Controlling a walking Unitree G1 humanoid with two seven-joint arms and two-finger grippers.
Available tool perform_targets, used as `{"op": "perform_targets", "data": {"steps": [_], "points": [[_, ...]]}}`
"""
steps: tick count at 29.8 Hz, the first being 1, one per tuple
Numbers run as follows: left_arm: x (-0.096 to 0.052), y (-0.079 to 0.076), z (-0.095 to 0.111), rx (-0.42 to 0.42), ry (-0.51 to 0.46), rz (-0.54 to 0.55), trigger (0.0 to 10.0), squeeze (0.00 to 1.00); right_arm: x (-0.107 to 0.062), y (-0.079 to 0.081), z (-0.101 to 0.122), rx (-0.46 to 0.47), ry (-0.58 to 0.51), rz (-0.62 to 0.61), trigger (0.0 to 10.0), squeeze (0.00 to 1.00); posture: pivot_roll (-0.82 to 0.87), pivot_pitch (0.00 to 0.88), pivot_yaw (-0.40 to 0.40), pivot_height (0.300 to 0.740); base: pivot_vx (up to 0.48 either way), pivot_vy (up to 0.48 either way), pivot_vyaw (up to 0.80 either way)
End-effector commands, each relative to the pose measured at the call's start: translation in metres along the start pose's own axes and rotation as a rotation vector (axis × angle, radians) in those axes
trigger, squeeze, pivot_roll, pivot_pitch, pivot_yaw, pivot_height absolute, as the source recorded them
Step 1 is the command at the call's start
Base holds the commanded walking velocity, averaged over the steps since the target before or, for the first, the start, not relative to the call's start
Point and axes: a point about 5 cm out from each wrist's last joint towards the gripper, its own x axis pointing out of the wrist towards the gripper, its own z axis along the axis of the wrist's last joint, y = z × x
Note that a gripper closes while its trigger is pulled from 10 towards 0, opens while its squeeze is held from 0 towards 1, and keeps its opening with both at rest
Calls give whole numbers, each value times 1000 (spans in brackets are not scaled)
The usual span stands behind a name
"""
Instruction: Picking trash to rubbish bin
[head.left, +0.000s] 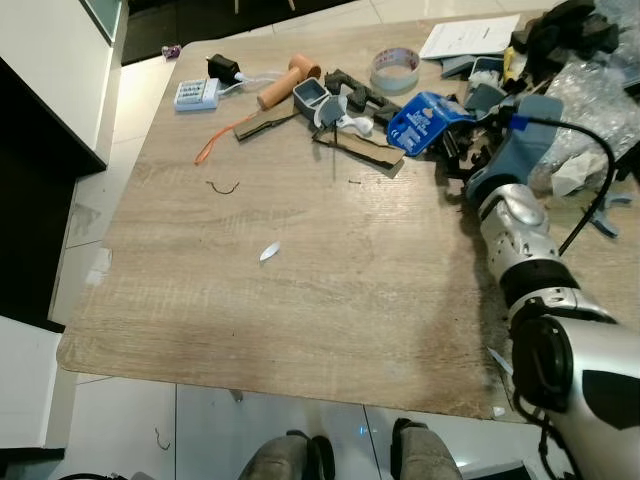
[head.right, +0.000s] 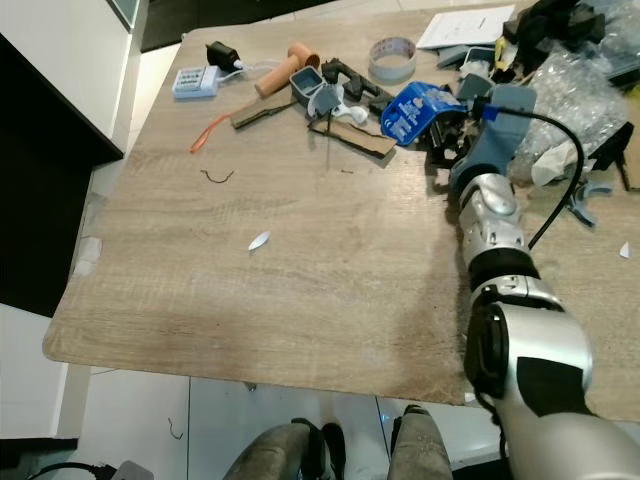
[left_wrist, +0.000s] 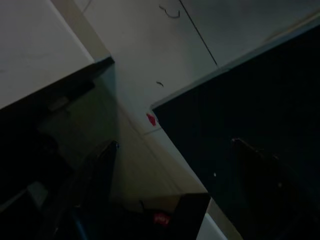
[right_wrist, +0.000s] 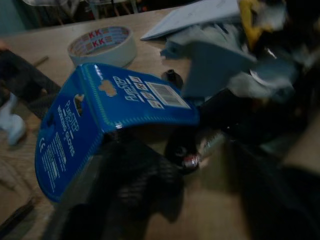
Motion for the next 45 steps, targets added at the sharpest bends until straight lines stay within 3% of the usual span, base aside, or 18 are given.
{"op": "perform_targets", "data": {"steps": [1, 2, 6, 9, 21, 27, 34, 35, 36, 37, 38, 39, 40, 45], "points": [[-6, 5, -20, 24, 58, 1, 10000, 0, -2, 2, -14, -35, 80, 0, 3020, 0, 91, 282, 202, 740, 0, 0, 0], [-6, 4, -20, 24, 57, 1, 10000, 0, -1, 2, -12, -58, 85, 12, 0, 0, 90, 282, 201, 740, 0, 0, 0], [-4, 4, -16, 23, 48, 1, 10000, 0, 2, 3, -3, -211, 101, 82, 0, 0, 74, 278, 196, 740, 0, 0, 0], [-3, 3, -12, 21, 42, 0, 10000, 0, 3, 5, 0, -251, 110, 117, 0, 0, 66, 274, 192, 740, 0, 0, 0], [1, -1, 1, 2, 24, -5, 10000, 0, 1, 10, -11, -205, 211, 182, 0, 0, 45, 244, 169, 740, 0, 0, 0], [3, -2, 5, -15, 27, -1, 10000, 0, -4, 16, -26, -169, 317, 279, 0, 0, 37, 214, 156, 740, 0, 0, 0], [5, -2, 9, -24, 31, -1, 10000, 0, -6, 12, -27, -137, 320, 293, 0, 0, 18, 187, 152, 740, 0, 0, 0], [5, -3, 10, -25, 32, -3, 10000, 0, -5, 10, -22, -108, 282, 300, 4000, 0, 11, 180, 152, 740, 0, 0, 0], [6, -3, 12, -25, 31, -4, 10000, 0, -5, 10, -18, -96, 251, 299, 5608, 0, 8, 178, 152, 740, 0, 0, 0], [6, -3, 12, -25, 31, -4, 10000, 0, -5, 10, -18, -96, 251, 299, 5608, 0, 8, 178, 152, 740, 0, 0, 0], [6, -2, 13, -24, 28, -4, 10000, 0, -3, 8, -11, -63, 208, 288, 10000, 306, 5, 175, 152, 740, 0, 0, 0], [6, -2, 13, -24, 28, -4, 10000, 0, -3, 8, -11, -63, 208, 288, 10000, 306, 5, 175, 152, 740, 0, 0, 0], [7, -2, 15, -24, 26, -4, 10000, 0, -2, 6, -6, -53, 172, 289, 10000, 1000, 3, 173, 152, 740, 0, 0, 0], [9, -1, 21, -24, 16, -2, 10000, 0, 0, 4, 12, -16, 61, 287, 10000, 1000, 2, 165, 149, 740, 0, 0, 0]]}}
